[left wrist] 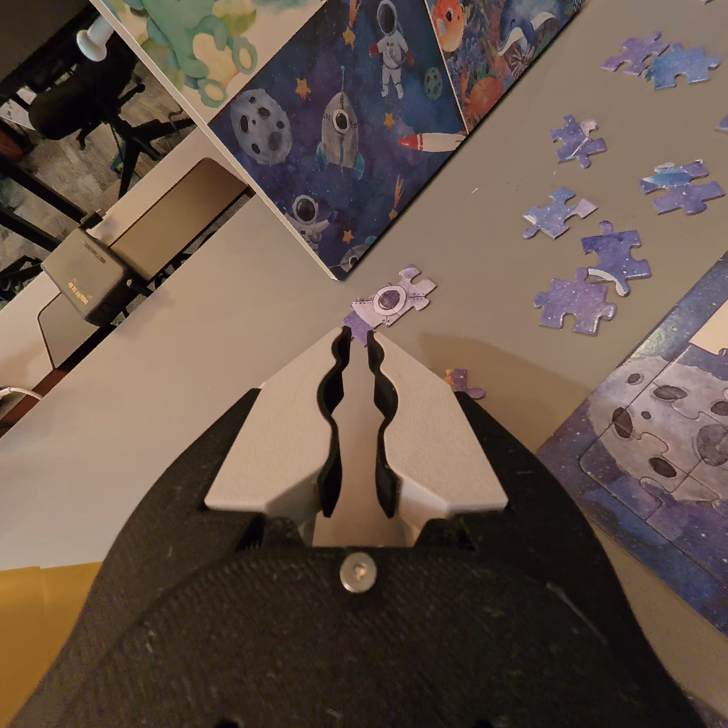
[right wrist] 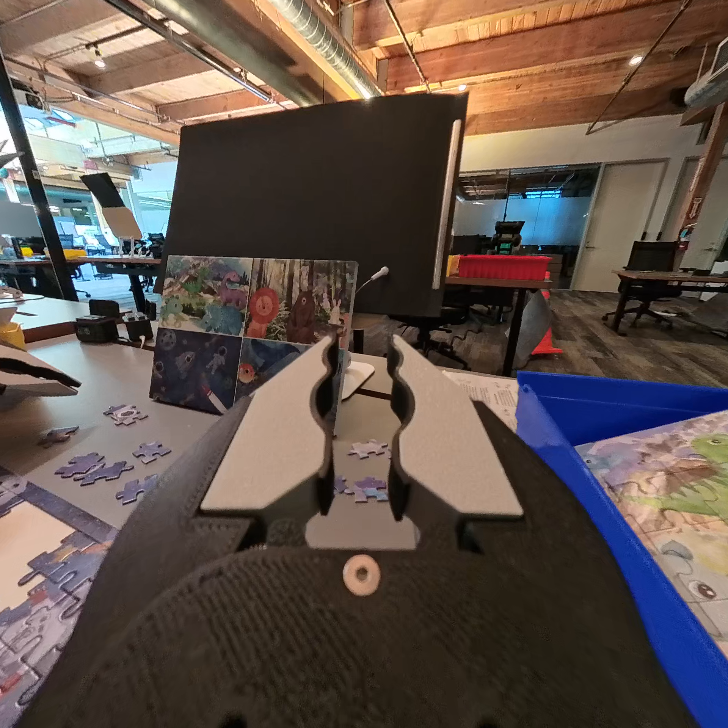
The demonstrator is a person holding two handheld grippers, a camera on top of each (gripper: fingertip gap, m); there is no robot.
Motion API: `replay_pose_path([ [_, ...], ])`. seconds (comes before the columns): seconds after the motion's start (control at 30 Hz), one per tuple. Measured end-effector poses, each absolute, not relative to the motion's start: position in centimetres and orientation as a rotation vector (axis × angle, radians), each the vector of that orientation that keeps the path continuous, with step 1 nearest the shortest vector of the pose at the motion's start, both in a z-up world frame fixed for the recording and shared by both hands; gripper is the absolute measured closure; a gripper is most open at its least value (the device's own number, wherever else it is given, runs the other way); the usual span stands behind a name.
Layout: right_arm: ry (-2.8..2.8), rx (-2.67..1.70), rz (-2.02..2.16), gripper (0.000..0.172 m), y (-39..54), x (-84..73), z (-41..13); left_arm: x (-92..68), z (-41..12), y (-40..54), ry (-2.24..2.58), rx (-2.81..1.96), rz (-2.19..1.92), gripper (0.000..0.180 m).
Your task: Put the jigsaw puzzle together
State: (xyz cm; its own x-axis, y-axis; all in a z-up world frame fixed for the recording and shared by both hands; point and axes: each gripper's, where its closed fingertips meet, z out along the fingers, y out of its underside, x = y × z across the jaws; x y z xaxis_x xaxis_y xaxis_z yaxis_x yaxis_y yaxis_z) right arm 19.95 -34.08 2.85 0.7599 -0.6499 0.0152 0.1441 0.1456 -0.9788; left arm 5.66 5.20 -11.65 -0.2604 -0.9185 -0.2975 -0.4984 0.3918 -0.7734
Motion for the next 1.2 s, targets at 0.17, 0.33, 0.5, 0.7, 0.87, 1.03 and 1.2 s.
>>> replay_pose_path([
  [0.17,0.453,-1.348,-0.582,0.149,-33.1,19.8,2.2,5.6,-11.5,5.2,1.900,-1.203,-0.690,0.174],
  [0.33,0.457,-1.353,-0.599,0.148,-33.2,19.8,2.0,5.6,-11.1,5.7,1.877,-1.199,-0.684,0.174],
  [0.5,0.507,-1.358,-0.589,0.148,-33.4,20.3,1.0,5.6,-11.3,5.7,1.882,-1.209,-0.694,0.176],
  [0.7,0.510,-1.524,-0.609,0.148,-31.6,20.5,-2.9,5.5,-11.9,6.0,1.888,-1.245,-0.726,0.180],
  [0.87,0.489,-1.617,-0.645,0.149,-31.1,19.5,-4.7,5.4,-12.5,7.0,1.881,-1.289,-0.732,0.180],
  [1.03,0.501,-1.576,-0.598,0.149,-31.8,17.8,-4.4,5.5,-13.2,7.3,1.882,-1.324,-0.745,0.180],
  [1.2,0.515,-1.520,-0.596,0.148,-33.1,16.7,-3.5,5.6,-13.6,7.7,1.872,-1.334,-0.730,0.180],
])
